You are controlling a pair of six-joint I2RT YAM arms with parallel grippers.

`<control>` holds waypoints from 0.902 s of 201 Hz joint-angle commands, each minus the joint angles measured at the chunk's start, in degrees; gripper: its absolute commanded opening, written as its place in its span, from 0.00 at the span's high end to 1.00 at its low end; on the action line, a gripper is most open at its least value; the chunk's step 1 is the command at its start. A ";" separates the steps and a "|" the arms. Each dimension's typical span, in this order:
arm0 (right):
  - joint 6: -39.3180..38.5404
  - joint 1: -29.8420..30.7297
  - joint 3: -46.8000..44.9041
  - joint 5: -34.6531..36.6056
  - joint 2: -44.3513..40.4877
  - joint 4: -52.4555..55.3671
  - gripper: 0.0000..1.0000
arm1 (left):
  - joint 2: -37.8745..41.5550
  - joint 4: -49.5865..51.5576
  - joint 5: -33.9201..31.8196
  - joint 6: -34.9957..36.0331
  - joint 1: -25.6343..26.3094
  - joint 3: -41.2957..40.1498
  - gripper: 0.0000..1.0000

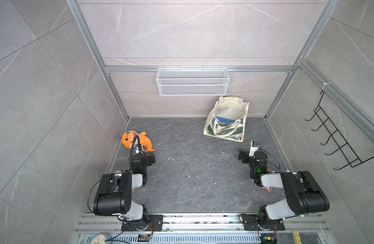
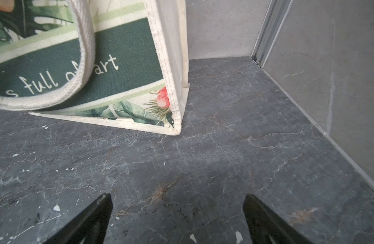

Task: Take out the compass set from the canvas bag
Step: Adjust the canvas bag at the center of the board.

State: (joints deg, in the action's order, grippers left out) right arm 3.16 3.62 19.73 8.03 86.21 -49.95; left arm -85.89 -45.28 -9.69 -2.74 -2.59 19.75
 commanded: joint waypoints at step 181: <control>24.08 -1.04 55.31 2.02 -13.06 85.99 0.01 | 25.89 63.02 -1.58 -18.98 -0.11 39.55 0.00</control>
State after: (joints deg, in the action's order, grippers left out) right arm 21.17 3.49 61.65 16.08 66.96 12.49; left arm -64.14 10.61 -12.43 -19.57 -2.61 53.45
